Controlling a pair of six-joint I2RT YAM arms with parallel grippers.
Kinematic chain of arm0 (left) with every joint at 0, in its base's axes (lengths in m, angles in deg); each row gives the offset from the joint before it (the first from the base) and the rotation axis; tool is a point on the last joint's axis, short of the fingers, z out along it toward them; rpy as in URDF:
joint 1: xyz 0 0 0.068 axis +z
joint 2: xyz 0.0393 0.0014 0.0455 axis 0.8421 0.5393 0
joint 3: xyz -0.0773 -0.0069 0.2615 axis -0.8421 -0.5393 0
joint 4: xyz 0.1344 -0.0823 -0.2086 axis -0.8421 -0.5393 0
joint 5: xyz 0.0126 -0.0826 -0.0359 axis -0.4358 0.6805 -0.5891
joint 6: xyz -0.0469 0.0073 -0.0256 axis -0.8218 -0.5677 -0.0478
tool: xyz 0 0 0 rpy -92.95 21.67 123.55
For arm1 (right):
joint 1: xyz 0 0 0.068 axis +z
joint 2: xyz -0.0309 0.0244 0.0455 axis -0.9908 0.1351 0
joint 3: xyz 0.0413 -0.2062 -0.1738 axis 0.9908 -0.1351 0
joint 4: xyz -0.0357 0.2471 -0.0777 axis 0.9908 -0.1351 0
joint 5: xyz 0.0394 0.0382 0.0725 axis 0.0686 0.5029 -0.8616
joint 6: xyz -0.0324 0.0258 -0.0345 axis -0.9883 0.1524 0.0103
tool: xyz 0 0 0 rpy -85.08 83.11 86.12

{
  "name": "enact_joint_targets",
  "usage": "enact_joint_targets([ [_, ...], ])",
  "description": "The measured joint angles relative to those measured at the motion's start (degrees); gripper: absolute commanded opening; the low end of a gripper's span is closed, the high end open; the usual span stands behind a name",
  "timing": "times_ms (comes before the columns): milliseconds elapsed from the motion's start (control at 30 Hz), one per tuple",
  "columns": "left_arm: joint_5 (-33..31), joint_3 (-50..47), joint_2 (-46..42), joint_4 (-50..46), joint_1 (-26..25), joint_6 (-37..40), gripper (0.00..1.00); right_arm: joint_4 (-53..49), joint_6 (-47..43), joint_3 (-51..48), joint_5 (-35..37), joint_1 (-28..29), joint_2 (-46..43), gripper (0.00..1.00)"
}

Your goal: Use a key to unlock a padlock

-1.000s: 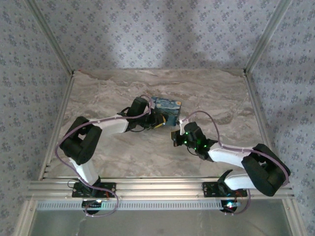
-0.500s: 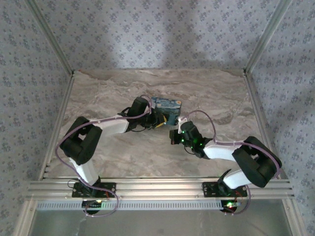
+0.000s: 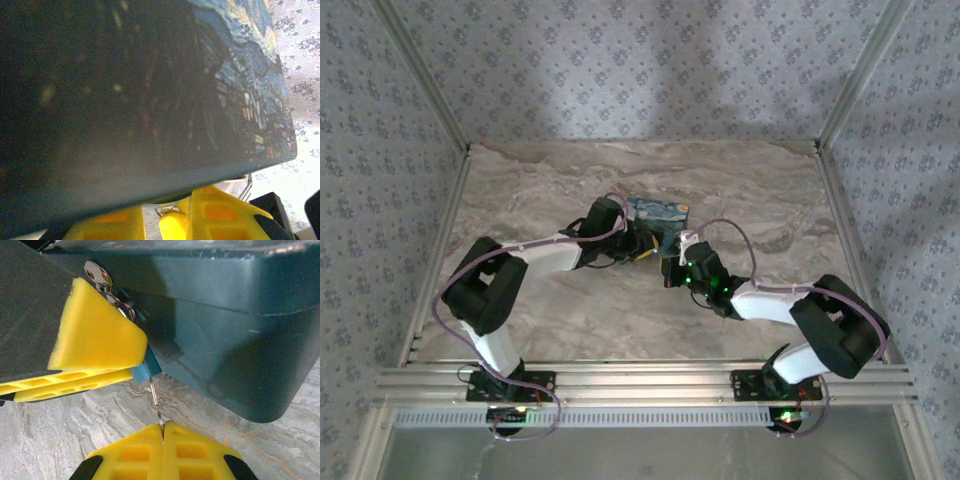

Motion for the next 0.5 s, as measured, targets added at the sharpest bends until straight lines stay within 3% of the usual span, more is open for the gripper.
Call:
enact_joint_targets([
  [500,0.02,-0.07,0.00,1.16,0.00,-0.42,0.21,0.24,0.00,0.44,0.00,-0.33,0.68,0.00],
])
